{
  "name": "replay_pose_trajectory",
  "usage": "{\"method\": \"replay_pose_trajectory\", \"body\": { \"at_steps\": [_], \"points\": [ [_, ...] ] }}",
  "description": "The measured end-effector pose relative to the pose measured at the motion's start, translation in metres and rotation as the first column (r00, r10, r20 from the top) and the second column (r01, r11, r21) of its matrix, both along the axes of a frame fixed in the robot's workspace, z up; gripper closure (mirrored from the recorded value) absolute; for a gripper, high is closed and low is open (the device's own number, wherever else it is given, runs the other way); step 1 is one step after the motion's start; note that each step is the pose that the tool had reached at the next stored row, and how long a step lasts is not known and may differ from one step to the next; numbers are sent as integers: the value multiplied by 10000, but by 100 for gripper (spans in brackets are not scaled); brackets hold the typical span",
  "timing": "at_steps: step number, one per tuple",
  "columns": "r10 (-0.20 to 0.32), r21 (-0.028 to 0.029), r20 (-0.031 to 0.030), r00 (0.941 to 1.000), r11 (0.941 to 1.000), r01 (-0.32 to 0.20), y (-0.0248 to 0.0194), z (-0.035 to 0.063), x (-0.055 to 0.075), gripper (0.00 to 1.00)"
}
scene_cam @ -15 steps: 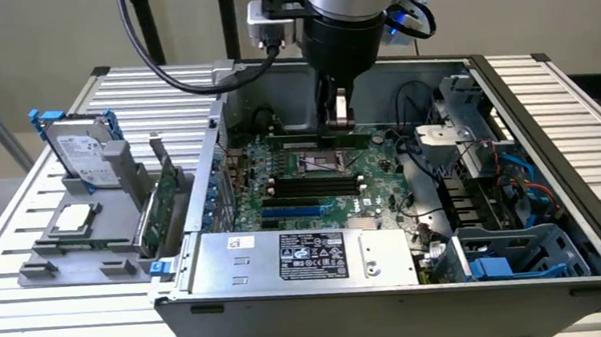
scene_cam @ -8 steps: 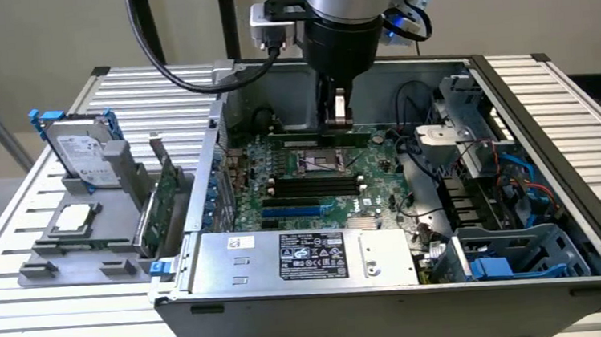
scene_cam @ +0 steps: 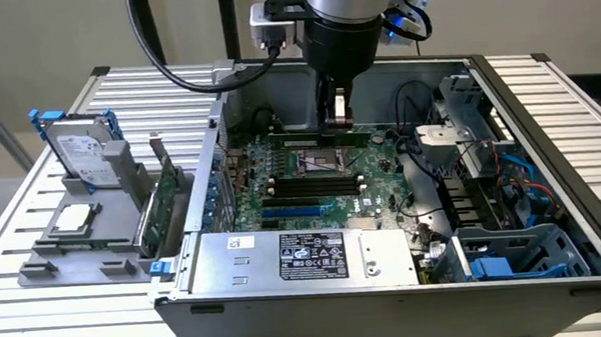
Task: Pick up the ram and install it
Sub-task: 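Insert the ram into the slot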
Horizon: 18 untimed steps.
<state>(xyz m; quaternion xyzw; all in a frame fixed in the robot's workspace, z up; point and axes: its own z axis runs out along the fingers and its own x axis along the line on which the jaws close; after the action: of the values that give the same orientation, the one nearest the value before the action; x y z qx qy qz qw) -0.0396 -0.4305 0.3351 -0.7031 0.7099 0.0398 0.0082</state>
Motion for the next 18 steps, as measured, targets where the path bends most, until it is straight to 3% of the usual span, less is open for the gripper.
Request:
{"method": "replay_pose_trajectory", "body": {
  "at_steps": [9,18],
  "points": [
    [-1,-5,0,10000,10000,1,11,-22,0,100],
    [1,-114,0,10000,9999,-1,205,-167,17,100]
  ]
}}
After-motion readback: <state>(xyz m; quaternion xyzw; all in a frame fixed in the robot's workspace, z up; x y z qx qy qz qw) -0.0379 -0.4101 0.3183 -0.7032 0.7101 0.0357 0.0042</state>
